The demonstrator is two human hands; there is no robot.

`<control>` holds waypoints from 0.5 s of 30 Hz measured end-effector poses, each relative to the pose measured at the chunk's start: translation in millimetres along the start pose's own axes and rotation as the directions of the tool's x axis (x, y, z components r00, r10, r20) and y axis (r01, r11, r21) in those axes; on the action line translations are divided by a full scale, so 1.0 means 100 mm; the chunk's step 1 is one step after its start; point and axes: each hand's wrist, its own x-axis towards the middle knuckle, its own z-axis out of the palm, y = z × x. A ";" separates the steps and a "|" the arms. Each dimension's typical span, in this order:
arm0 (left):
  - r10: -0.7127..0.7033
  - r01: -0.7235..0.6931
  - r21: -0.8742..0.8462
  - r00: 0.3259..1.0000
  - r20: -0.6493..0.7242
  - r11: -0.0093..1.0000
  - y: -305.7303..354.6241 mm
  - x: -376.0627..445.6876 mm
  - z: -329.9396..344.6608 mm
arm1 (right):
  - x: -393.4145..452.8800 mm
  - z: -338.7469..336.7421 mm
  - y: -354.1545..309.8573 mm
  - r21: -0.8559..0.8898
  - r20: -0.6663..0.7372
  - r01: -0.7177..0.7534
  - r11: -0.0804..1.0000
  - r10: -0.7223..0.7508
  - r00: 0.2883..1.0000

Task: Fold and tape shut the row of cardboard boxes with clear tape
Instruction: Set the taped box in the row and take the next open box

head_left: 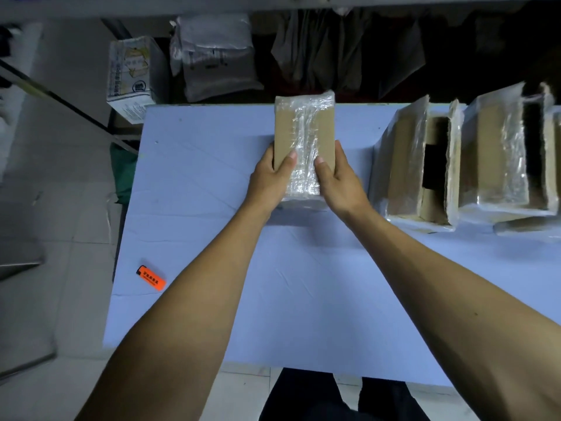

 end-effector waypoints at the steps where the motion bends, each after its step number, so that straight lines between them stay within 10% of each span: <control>1: -0.010 0.013 0.059 0.999 -0.042 0.998 0.05 -0.04 0.00 | -0.06 -0.05 -0.06 -0.032 -0.014 -0.002 0.999 0.002 1.000; 5: 0.150 -0.072 0.378 0.972 -0.181 0.923 0.34 -0.22 0.07 | -0.46 -0.36 -0.22 -0.136 -0.069 0.146 0.980 -0.156 0.985; 10: 0.366 -0.344 0.459 0.930 0.044 0.819 0.72 -0.57 0.58 | -0.96 -0.74 0.01 -0.328 0.007 0.193 0.925 -0.201 0.980; 15: 0.236 -0.364 0.506 0.924 0.301 0.782 0.82 -0.82 1.07 | -1.24 -1.01 0.25 -0.423 0.121 0.320 0.848 -0.297 0.947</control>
